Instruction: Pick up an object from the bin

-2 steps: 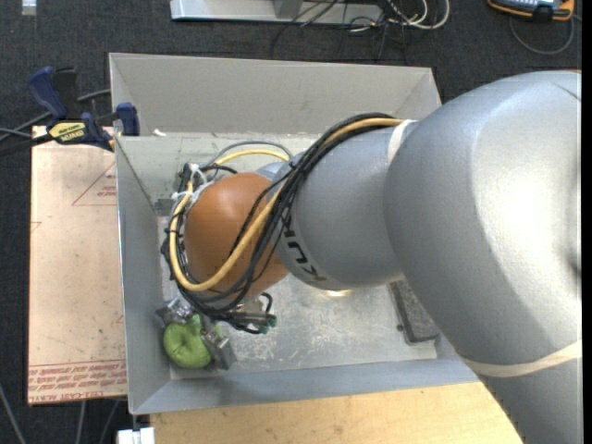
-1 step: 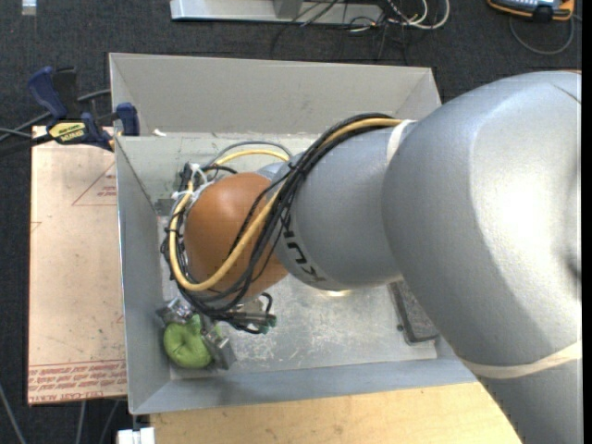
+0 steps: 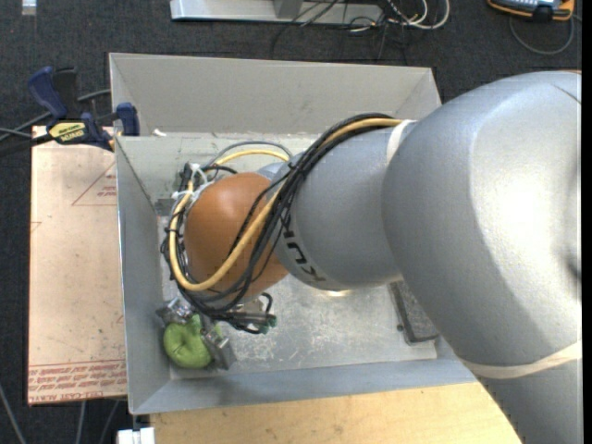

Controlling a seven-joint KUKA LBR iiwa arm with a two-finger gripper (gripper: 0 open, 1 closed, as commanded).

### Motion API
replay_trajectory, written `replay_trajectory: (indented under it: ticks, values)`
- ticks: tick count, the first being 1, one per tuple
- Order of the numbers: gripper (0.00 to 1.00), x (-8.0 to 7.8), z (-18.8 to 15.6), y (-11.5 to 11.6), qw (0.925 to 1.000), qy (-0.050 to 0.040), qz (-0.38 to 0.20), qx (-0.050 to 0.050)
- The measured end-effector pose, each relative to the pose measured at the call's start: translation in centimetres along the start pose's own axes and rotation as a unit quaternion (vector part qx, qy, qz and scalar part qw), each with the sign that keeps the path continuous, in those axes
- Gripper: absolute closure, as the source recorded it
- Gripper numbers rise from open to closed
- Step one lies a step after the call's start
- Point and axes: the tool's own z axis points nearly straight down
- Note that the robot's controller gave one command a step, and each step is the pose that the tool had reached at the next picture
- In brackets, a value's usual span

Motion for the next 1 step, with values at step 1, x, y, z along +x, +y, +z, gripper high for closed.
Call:
replay_trajectory:
  ticks: [1]
  values:
    - [1.00, 4.16, -3.76, -0.63, 0.9991, -0.0002, -0.043, -0.001]
